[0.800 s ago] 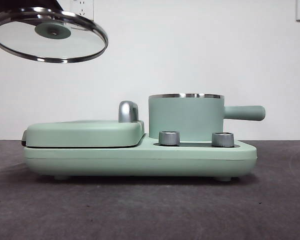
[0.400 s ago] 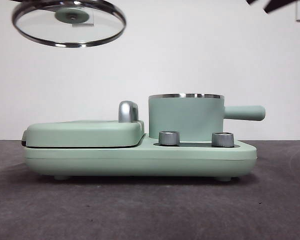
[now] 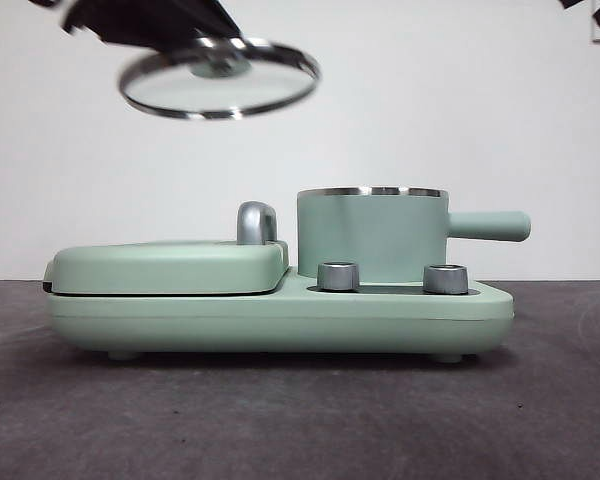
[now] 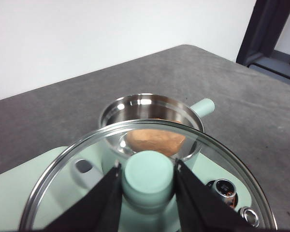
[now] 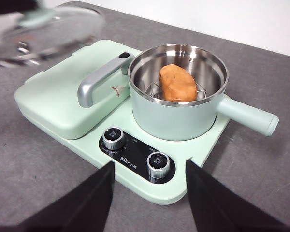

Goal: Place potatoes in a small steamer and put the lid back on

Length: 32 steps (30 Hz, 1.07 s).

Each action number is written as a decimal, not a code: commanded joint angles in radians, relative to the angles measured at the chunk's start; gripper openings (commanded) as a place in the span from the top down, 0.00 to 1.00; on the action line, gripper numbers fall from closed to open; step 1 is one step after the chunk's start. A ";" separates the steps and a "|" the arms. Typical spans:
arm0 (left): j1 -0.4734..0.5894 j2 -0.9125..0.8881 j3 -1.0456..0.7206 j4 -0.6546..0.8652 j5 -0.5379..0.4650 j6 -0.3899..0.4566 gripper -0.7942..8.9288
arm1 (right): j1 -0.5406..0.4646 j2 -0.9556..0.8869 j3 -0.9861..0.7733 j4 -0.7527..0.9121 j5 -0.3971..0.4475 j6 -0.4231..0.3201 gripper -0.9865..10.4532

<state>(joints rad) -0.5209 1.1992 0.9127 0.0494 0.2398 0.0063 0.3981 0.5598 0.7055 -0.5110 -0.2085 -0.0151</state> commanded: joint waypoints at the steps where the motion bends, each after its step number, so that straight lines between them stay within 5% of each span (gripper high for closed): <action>1: -0.027 0.071 0.053 0.068 -0.015 0.014 0.91 | 0.005 -0.020 -0.005 -0.006 0.001 0.016 0.71; 21: -0.109 0.588 0.550 0.076 -0.031 0.090 0.91 | 0.005 -0.026 -0.005 -0.089 0.000 0.015 0.71; 32: -0.111 0.695 0.650 0.077 -0.031 0.115 0.91 | 0.005 -0.025 -0.005 -0.089 0.007 0.015 0.71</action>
<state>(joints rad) -0.6205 1.8801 1.5272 0.0967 0.2081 0.0967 0.3981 0.5316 0.6983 -0.6041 -0.2054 -0.0101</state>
